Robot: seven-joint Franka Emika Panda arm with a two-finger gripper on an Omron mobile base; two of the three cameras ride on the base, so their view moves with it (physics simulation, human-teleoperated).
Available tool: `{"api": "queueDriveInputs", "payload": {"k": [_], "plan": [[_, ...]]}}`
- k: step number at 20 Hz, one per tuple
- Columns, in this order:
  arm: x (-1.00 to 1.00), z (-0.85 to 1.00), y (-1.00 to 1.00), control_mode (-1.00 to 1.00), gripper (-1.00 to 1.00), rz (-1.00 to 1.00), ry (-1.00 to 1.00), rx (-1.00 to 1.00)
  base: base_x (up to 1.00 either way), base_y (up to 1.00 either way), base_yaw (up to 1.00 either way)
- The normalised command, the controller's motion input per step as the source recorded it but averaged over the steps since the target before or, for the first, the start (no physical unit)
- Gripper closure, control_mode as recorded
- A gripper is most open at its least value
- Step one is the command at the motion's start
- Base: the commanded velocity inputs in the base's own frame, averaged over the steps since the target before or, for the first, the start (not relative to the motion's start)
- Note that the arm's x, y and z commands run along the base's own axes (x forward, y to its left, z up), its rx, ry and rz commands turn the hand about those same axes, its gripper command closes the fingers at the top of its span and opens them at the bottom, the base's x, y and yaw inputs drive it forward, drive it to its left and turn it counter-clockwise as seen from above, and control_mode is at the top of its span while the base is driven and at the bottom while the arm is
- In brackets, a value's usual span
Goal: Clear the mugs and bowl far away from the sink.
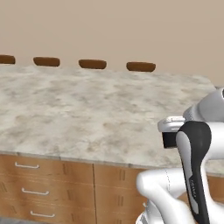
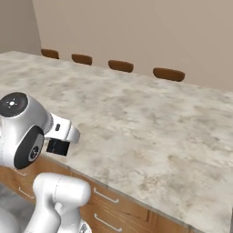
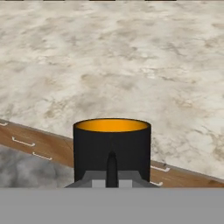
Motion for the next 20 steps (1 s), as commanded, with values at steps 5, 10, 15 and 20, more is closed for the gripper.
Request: {"api": "queueDriveInputs", "payload": {"k": [5,10,15,20], "plan": [[0.0,0.0,0.0,1.0,1.0,0.0,0.0,0.0,0.55,0.0,-0.12],[0.75,-0.11,-0.02,-1.0,1.0,0.01,-0.08,-0.05,0.08,0.0,0.0],[0.48,-0.14,0.0,-1.0,1.0,0.05,-0.29,-0.12,0.0,0.0,0.0],[0.36,-0.37,-0.04,-1.0,1.0,0.22,-0.23,-0.01,0.0,0.0,0.0]]}}
